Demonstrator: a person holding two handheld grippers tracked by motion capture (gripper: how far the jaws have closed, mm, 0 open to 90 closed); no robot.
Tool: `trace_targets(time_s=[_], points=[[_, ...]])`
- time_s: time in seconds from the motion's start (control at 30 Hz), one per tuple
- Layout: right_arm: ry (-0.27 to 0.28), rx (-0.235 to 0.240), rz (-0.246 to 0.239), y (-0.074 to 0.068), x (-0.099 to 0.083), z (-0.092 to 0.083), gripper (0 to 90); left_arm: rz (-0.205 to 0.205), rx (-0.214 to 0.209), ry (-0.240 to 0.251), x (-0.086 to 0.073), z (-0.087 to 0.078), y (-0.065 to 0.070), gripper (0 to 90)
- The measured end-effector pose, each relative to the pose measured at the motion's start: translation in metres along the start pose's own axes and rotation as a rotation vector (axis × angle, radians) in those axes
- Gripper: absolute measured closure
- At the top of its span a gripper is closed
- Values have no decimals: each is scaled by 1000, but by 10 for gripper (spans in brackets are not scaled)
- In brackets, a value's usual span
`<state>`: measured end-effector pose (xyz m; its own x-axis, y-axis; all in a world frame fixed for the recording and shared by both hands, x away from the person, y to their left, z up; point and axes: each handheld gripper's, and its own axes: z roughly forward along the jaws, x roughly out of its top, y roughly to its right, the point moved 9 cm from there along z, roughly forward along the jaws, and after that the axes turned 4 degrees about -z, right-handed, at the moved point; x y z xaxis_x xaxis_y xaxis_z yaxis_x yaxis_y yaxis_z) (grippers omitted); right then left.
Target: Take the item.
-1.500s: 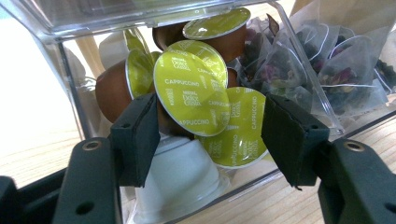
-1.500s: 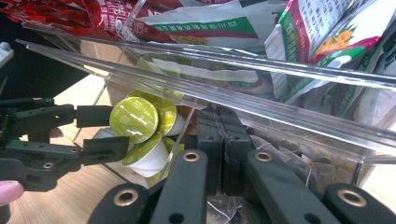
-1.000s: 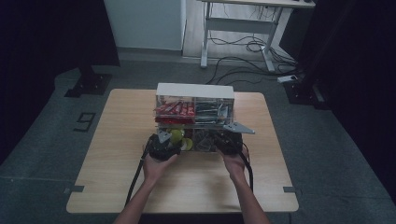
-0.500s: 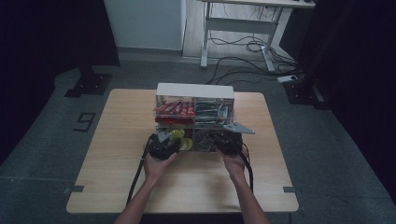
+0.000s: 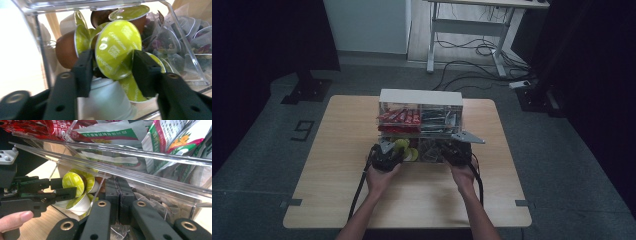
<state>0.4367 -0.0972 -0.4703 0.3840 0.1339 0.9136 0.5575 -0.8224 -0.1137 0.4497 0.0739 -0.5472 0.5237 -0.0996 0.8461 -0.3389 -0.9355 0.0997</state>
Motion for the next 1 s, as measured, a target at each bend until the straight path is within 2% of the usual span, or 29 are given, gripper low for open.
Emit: trace_targets(time_s=[0.03, 0.23, 0.47, 1.0], points=[[0, -1, 0, 0, 0, 0, 876, 4, 4, -6, 0, 2, 2, 436], [-1, -1, -1, 0, 0, 0, 876, -4, 15, -3, 2, 4, 5, 374], [1, 0, 0, 0, 0, -1, 876, -10, 29, 1, 3, 6, 7, 359], [6, -2, 0, 0, 1, -2, 876, -11, 58, 12, 1, 8, 5, 403]])
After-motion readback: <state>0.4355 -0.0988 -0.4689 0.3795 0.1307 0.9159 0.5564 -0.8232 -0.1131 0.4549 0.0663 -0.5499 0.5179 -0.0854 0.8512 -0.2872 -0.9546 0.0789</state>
